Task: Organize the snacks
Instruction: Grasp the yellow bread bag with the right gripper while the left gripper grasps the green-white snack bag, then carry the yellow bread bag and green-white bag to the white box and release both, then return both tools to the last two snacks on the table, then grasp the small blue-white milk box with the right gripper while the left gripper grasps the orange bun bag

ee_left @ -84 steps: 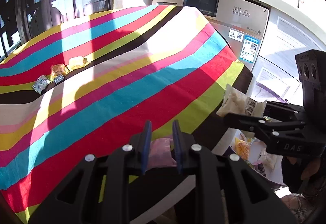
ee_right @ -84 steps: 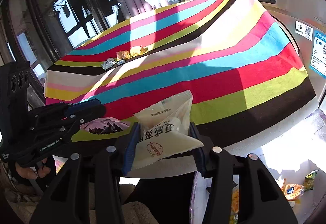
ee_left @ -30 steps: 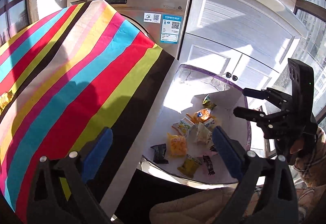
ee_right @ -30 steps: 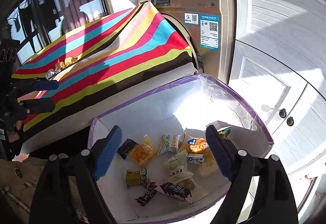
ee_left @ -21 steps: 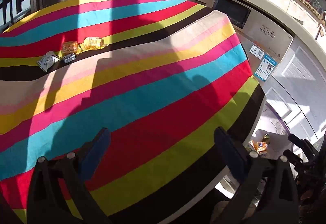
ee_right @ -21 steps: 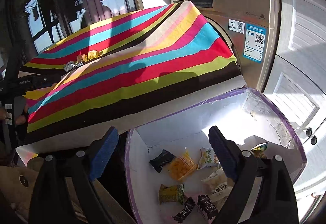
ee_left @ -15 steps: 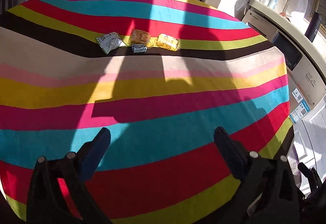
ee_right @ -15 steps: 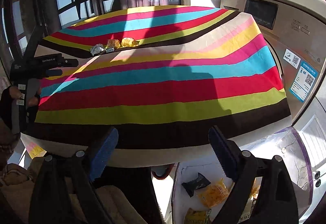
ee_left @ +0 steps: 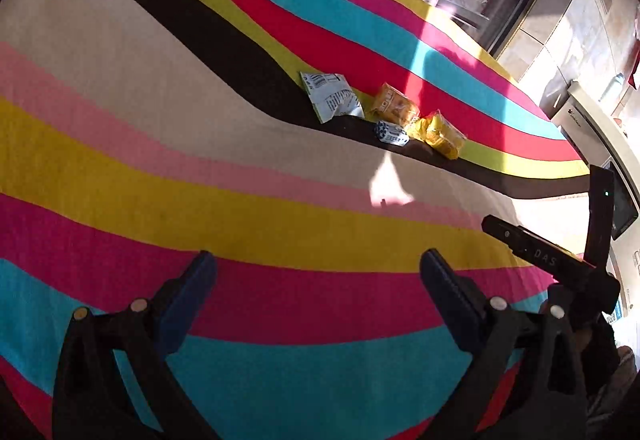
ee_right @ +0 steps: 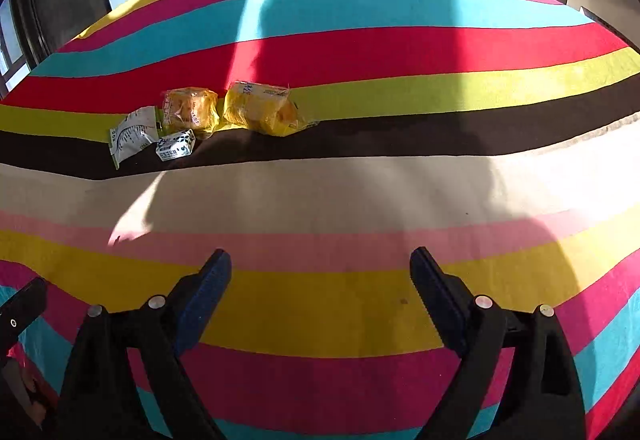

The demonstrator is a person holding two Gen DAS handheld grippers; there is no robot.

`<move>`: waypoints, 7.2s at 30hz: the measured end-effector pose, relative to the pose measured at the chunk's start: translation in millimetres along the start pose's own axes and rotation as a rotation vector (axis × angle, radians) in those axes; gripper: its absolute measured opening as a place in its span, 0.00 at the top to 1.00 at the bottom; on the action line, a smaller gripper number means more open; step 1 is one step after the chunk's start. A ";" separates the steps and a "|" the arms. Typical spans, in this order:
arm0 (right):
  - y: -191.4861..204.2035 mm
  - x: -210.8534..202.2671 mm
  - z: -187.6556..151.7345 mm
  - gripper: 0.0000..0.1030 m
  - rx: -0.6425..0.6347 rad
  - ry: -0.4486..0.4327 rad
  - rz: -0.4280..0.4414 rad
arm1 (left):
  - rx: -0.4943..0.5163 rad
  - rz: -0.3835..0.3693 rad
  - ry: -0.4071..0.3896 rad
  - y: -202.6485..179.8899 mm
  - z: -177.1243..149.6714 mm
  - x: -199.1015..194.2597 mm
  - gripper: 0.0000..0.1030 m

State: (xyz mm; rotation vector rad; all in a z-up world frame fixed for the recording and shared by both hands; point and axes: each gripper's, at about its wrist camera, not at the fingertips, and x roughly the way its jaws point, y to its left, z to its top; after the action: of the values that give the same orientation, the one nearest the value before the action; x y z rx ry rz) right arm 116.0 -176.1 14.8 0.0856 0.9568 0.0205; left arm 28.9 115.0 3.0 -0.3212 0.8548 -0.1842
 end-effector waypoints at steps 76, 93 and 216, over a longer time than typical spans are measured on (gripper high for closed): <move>29.9 -103.3 -100.5 0.46 0.049 -0.053 0.337 | 0.103 0.005 0.011 -25.3 -58.7 -67.1 0.67; 6.7 -189.1 -173.3 0.46 0.023 -0.116 0.263 | 0.255 -0.085 0.037 -73.5 -103.8 -104.1 0.67; 77.2 1.0 14.8 0.66 -0.155 -0.097 0.149 | -0.090 -0.068 -0.071 6.6 -16.4 -20.3 0.02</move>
State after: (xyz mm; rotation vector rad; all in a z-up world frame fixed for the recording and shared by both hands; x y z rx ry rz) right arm 130.3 -100.0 28.8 0.0142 0.8476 0.2254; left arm 3.5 123.7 5.0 -0.4392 0.7842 -0.1967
